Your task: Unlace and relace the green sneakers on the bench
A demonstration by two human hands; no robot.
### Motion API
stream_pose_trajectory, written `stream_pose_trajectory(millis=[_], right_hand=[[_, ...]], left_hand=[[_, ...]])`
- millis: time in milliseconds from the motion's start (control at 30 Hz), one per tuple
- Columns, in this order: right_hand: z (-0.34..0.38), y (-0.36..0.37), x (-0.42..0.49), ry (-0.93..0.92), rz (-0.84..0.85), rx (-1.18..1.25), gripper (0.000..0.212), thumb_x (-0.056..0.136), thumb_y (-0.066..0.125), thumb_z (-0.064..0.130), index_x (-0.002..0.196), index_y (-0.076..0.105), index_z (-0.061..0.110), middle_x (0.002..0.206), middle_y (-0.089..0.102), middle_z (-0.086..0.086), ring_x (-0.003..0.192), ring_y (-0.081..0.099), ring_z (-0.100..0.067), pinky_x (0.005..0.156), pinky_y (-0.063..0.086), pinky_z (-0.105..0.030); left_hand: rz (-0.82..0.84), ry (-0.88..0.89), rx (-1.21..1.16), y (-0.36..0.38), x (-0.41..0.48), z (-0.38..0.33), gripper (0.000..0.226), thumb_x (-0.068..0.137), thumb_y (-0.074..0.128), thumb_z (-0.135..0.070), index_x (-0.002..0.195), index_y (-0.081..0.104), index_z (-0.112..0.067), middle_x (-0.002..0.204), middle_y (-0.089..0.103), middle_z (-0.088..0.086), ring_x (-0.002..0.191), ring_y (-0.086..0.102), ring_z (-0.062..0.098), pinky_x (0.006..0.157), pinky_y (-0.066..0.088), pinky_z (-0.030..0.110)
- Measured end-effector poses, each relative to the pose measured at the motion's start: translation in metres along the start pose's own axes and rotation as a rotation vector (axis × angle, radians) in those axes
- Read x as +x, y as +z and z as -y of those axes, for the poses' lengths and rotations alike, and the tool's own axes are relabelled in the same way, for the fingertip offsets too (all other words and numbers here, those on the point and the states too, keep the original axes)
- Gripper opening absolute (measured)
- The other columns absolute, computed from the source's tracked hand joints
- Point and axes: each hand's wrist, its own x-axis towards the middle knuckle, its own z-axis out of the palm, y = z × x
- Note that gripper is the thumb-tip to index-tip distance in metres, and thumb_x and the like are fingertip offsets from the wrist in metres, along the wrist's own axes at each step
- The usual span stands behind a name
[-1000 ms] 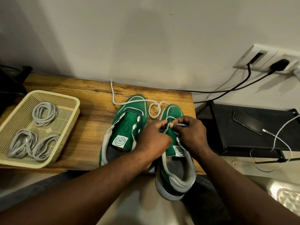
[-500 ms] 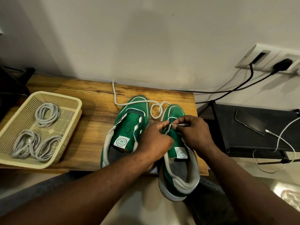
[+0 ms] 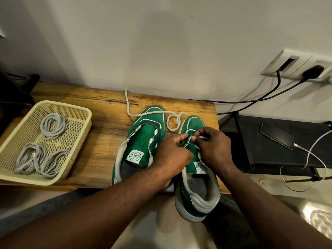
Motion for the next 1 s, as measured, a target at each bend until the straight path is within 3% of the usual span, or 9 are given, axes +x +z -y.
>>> stream_pose_trajectory(millis=[133,233,333,433,533,700,767,900,1000], right_hand=[[-0.003,0.005,0.0,-0.04,-0.017,-0.068,0.022,0.086,0.085,0.028,0.078,0.07,0.041,0.099,0.065,0.013,0.107,0.064,-0.022,0.088,0.059,-0.045],[-0.003,0.001,0.003,-0.012,0.025,0.017,0.014,0.087,0.085,0.027,0.084,0.075,0.035,0.104,0.062,0.007,0.102,0.067,-0.018,0.084,0.059,-0.037],[0.0,-0.003,0.003,0.053,0.075,0.147,0.007,0.087,0.085,0.022,0.088,0.078,0.024,0.095,0.072,0.006,0.088,0.073,-0.011,0.076,0.061,-0.032],[0.002,-0.006,0.004,0.085,0.106,0.189,0.008,0.088,0.084,0.018,0.088,0.078,0.022,0.087,0.077,0.005,0.078,0.074,-0.005,0.066,0.058,-0.023],[0.004,-0.01,0.005,0.064,0.136,0.175,0.011,0.087,0.085,0.016,0.09,0.075,0.02,0.087,0.076,0.005,0.077,0.071,-0.002,0.064,0.053,-0.018],[0.008,-0.02,0.011,0.052,0.215,0.092,0.022,0.083,0.088,0.013,0.096,0.072,0.022,0.088,0.074,0.0,0.084,0.073,-0.016,0.079,0.062,-0.039],[0.012,-0.024,0.013,0.021,0.249,0.013,0.025,0.082,0.088,0.014,0.097,0.07,0.024,0.089,0.074,0.001,0.087,0.072,-0.019,0.082,0.061,-0.042],[0.016,-0.028,0.012,-0.064,0.262,-0.177,0.033,0.081,0.086,0.028,0.103,0.061,0.027,0.092,0.07,0.004,0.088,0.067,-0.019,0.08,0.057,-0.04],[0.015,-0.031,0.012,-0.066,0.261,-0.303,0.048,0.073,0.083,0.048,0.108,0.056,0.028,0.103,0.062,-0.001,0.099,0.061,-0.027,0.083,0.054,-0.04]], left_hand=[[0.002,0.004,0.006,0.0,0.002,0.002,0.09,0.066,0.065,0.008,0.146,0.06,-0.032,0.125,0.069,-0.008,0.099,0.075,0.021,0.085,0.063,0.055],[0.005,0.012,-0.014,-0.001,0.007,0.004,0.083,0.07,0.067,0.009,0.144,0.06,-0.028,0.128,0.066,-0.012,0.105,0.069,0.013,0.089,0.063,0.047],[-0.017,-0.002,-0.088,0.001,0.013,0.004,0.053,0.082,0.074,-0.009,0.131,0.067,-0.026,0.119,0.071,-0.006,0.11,0.069,0.017,0.096,0.059,0.044],[-0.1,-0.02,-0.143,0.004,0.023,0.002,0.012,0.087,0.071,-0.037,0.095,0.077,-0.03,0.098,0.078,0.004,0.098,0.075,0.035,0.087,0.061,0.056],[-0.245,0.002,-0.055,0.009,0.034,-0.001,0.013,0.096,0.07,-0.021,0.085,0.075,-0.024,0.086,0.078,0.003,0.088,0.076,0.033,0.08,0.064,0.056],[-0.312,0.003,0.079,0.013,0.044,-0.008,0.014,0.095,0.075,-0.016,0.082,0.072,-0.021,0.085,0.075,-0.002,0.087,0.073,0.021,0.08,0.064,0.04],[-0.315,0.034,0.203,0.015,0.045,-0.01,0.013,0.097,0.071,-0.018,0.084,0.072,-0.02,0.086,0.073,-0.003,0.087,0.07,0.02,0.077,0.059,0.034],[-0.3,0.243,0.756,0.012,0.039,-0.023,0.012,0.102,0.06,-0.017,0.092,0.065,-0.019,0.089,0.066,-0.003,0.081,0.06,0.018,0.064,0.042,0.031],[-0.299,0.377,1.038,0.002,0.037,-0.033,0.011,0.099,0.06,-0.011,0.103,0.067,-0.018,0.093,0.068,0.003,0.081,0.062,0.023,0.066,0.044,0.034]])
